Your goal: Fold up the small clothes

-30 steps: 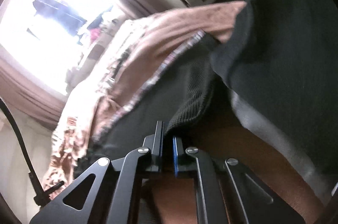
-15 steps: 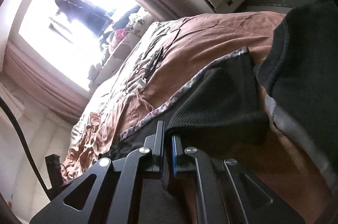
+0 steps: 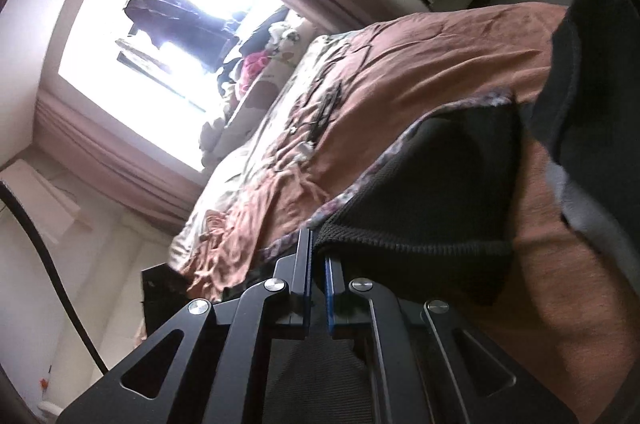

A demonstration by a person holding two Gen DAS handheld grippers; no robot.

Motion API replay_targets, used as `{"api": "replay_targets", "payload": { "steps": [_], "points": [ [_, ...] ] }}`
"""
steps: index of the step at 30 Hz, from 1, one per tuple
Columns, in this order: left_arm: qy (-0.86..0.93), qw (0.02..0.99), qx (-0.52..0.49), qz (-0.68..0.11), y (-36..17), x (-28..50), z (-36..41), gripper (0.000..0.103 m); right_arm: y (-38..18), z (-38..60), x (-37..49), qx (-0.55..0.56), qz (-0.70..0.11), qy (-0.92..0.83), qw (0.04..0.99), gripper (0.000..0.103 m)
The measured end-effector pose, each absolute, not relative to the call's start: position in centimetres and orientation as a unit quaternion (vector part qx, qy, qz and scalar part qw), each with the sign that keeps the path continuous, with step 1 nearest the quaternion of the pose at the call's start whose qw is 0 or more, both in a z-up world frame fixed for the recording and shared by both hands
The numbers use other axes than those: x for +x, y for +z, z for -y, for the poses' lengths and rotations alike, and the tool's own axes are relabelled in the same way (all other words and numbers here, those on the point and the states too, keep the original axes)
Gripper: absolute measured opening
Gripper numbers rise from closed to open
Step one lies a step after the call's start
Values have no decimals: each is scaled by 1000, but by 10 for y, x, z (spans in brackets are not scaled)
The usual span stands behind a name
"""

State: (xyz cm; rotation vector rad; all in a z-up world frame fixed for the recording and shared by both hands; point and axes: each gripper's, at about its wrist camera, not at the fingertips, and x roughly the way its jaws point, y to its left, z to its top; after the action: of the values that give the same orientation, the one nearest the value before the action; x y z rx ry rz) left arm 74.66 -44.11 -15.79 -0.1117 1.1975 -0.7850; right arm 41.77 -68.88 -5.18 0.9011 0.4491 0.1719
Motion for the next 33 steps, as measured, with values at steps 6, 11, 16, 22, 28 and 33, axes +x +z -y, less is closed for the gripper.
{"api": "replay_targets", "payload": {
  "steps": [6, 11, 16, 22, 28, 33],
  "points": [
    [-385, 715, -95, -575, -171, 731, 459, 4, -54, 689, 420, 430, -214, 97, 872, 2],
    [-397, 701, -96, -585, -179, 725, 473, 4, -57, 692, 422, 443, -210, 108, 865, 2],
    [-386, 689, -107, -604, -195, 725, 484, 3, -61, 691, 426, 447, -211, 122, 861, 2],
    [-379, 677, -143, -615, -203, 735, 490, 0, -63, 689, 431, 442, -221, 145, 857, 2],
    [-383, 671, -173, -611, -210, 731, 490, 0, -66, 684, 442, 438, -252, 169, 846, 2],
    [-387, 671, -183, -606, -206, 723, 482, 0, -59, 682, 444, 427, -264, 179, 846, 2]
  ]
}}
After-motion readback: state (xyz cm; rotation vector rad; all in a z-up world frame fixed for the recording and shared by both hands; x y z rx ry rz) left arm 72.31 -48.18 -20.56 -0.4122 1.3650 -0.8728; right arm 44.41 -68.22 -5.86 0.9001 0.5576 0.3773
